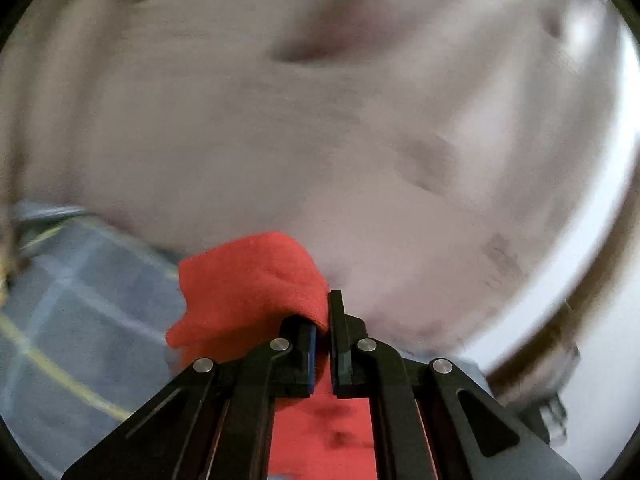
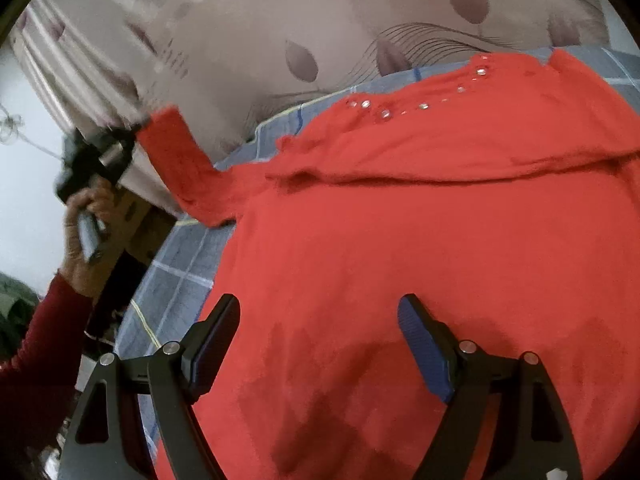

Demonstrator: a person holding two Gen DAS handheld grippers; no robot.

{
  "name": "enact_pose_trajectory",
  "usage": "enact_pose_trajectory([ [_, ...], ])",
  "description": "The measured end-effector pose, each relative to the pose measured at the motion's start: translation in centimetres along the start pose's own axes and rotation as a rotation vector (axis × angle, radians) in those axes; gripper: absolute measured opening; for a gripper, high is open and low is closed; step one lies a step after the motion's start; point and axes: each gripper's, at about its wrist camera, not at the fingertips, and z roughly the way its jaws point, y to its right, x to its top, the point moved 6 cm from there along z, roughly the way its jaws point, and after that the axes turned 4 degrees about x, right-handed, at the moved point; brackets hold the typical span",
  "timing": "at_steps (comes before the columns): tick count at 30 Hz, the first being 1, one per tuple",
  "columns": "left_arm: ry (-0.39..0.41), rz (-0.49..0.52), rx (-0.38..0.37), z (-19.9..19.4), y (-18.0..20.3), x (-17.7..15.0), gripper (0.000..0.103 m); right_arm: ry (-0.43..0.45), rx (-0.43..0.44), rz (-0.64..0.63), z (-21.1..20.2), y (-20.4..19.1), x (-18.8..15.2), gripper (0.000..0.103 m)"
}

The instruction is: Fold small clothes

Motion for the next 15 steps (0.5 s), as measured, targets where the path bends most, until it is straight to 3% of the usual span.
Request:
enact_pose_trajectory([
  [3, -0.037, 0.036, -0.141, 1.8, 6.8, -1.6, 0.005, 0.019, 0.020, 0.047, -0.5, 0.9, 0.2, 0.079],
  [4, -0.088, 0.046, -0.194, 3.0, 8.9, -2.5, 0.005, 0.030, 0.037, 0.068, -0.7, 1.3, 0.2, 0.079],
  [6, -0.128, 0.090, -0.186, 5.2, 11.7, -4.5, 0.005, 0.044, 0.046, 0.090, -0.8, 1.6, 0.4, 0.079],
  [12, -0.280, 0.145, -0.256, 12.3, 19.4, -11.9, 0.005, 0.091, 0.062, 0.127, -1.7, 2.1, 0.5, 0.079],
  [15, -0.363, 0.159, -0.285, 16.1, 21.6, -16.1, 0.005, 0.119, 0.097, 0.174, -2.3, 2.9, 0.7, 0.079],
])
